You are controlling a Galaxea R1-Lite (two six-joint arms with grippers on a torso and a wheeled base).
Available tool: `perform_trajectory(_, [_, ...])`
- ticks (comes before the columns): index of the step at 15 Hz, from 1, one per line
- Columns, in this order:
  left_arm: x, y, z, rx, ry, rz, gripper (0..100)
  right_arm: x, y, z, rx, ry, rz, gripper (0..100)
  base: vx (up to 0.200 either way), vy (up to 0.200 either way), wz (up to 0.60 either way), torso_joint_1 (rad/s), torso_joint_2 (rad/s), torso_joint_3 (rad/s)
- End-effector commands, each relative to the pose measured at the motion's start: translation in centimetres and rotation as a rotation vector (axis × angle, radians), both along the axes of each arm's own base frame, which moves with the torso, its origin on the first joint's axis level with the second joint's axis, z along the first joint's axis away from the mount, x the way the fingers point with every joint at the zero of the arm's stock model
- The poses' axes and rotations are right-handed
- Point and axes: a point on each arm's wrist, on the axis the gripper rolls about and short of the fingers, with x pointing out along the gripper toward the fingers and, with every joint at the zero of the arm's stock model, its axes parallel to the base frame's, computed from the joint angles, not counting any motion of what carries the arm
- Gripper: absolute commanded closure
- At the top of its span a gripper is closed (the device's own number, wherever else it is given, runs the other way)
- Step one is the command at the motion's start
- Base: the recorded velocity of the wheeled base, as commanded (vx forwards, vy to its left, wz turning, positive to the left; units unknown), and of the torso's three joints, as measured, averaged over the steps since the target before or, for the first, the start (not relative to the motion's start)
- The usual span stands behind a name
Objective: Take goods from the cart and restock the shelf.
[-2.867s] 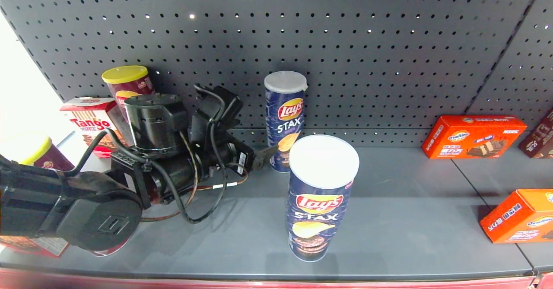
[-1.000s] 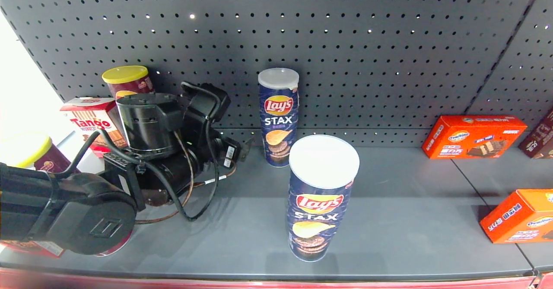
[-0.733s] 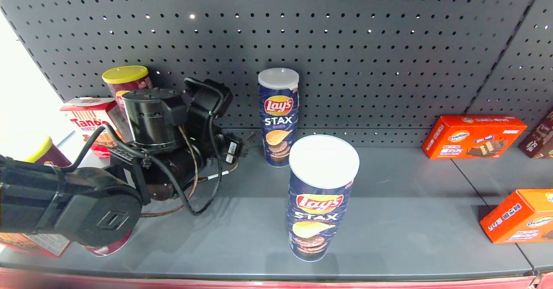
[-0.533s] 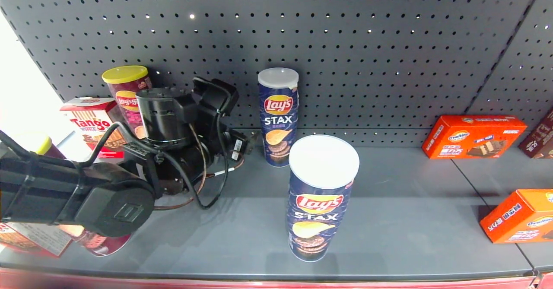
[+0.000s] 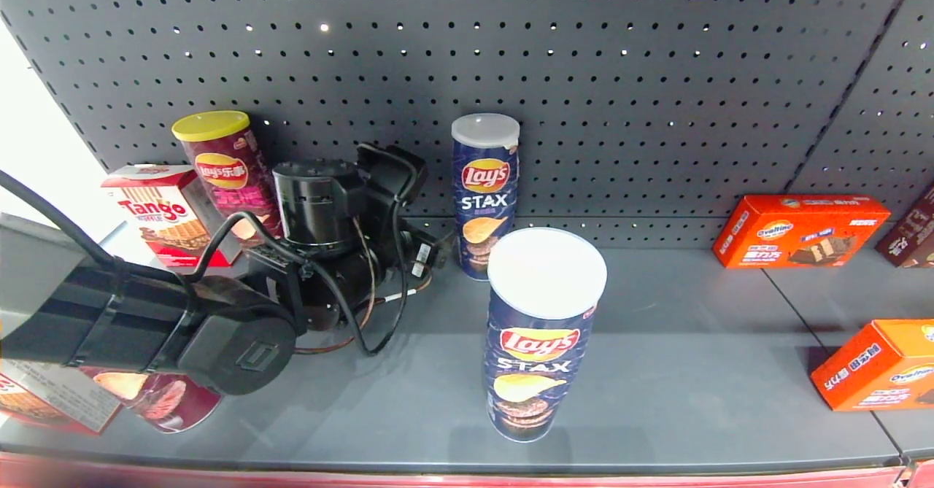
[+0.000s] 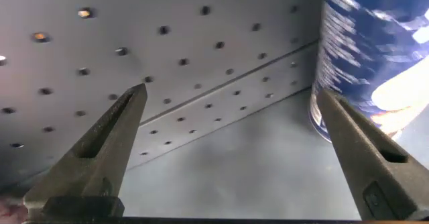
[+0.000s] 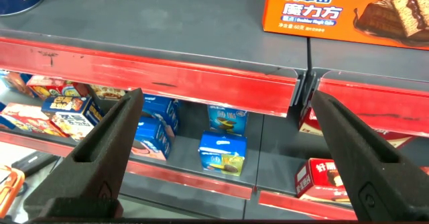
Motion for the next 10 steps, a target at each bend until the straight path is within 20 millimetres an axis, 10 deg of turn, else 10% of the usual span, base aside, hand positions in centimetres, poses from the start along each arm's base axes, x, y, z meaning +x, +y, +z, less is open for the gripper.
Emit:
perform_trajectory(1, [0.0, -0.5, -0.3, 0.003, 0.005, -0.011, 0, 0.0, 0.0, 0.0, 0.0, 0.001, 0.001, 0, 0.0, 0.0, 0.0, 0.0, 0.0, 0.0])
perform_trajectory(10, [-1.5, 0.3, 1.0, -0.012, -0.017, -0.018, 0, 0.0, 0.0, 0.0, 0.0, 0.001, 0.001, 0, 0.0, 0.0, 0.0, 0.0, 0.0, 0.0])
